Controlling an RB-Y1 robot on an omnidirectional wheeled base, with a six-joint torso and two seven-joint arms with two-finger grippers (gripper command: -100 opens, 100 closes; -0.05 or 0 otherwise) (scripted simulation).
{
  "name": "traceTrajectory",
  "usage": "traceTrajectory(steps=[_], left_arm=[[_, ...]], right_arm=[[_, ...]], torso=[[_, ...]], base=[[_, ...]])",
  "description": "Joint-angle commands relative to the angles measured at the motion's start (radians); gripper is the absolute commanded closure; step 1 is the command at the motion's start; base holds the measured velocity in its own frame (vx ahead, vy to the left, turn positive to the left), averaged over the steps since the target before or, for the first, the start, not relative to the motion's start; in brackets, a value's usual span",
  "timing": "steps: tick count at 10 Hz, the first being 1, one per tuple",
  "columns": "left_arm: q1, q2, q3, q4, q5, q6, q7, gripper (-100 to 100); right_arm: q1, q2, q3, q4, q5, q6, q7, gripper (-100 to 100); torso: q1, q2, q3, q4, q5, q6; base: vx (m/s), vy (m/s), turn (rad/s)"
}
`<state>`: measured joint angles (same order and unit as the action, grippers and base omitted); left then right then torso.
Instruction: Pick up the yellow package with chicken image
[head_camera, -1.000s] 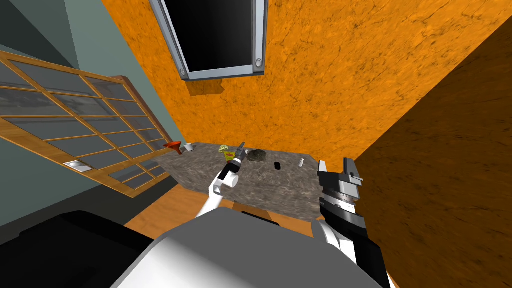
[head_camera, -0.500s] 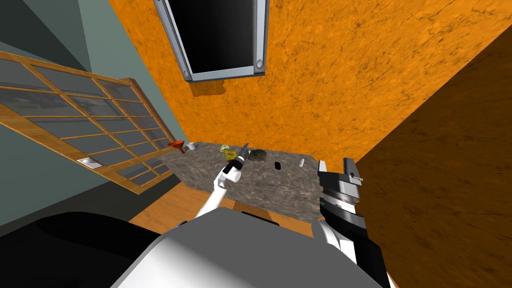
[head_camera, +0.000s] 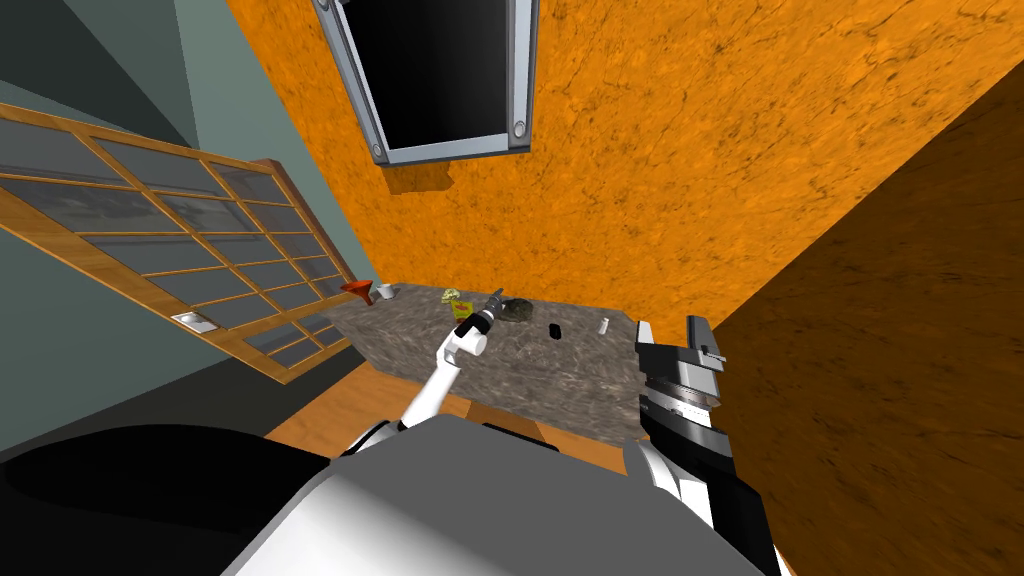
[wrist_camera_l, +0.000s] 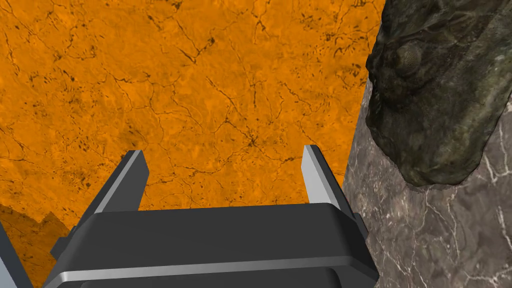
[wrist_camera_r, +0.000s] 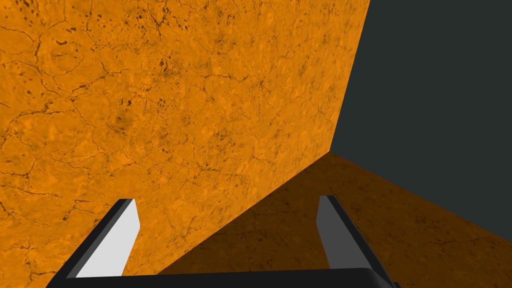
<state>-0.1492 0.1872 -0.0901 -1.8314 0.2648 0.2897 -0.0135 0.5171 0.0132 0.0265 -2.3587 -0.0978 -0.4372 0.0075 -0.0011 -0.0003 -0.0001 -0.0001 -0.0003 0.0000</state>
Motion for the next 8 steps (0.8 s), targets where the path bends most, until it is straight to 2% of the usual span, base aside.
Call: traceTrajectory(steps=[1,4,5,6,8], left_arm=[[-0.050,0.009,-0.002,0.050,0.021,0.050,-0.009,-100],[-0.140,0.020,-0.005,0.138,0.043,0.131,-0.018,-100],[-0.140,0.020,-0.005,0.138,0.043,0.154,-0.018,-100],[-0.187,0.032,-0.008,0.190,0.064,0.180,-0.026,-100],[-0.204,0.032,-0.008,0.202,0.064,0.229,-0.026,-100]], right_arm=[[0.000,0.000,0.000,0.000,0.000,0.000,0.000,0],[0.000,0.000,0.000,0.000,0.000,0.000,0.000,0],[0.000,0.000,0.000,0.000,0.000,0.000,0.000,0],[0.000,0.000,0.000,0.000,0.000,0.000,0.000,0],[0.000,0.000,0.000,0.000,0.000,0.000,0.000,0]], torso=[[0.000,0.000,0.000,0.000,0.000,0.000],[-0.001,0.000,0.000,0.000,0.000,0.000],[-0.001,0.000,0.000,0.000,0.000,0.000],[0.000,0.000,0.000,0.000,0.000,0.000],[0.000,0.000,0.000,0.000,0.000,0.000]], base=[[-0.008,-0.022,0.056],[-0.008,-0.023,0.042],[-0.002,-0.011,-0.010],[-0.001,-0.015,0.052],[-0.002,-0.013,0.015]])
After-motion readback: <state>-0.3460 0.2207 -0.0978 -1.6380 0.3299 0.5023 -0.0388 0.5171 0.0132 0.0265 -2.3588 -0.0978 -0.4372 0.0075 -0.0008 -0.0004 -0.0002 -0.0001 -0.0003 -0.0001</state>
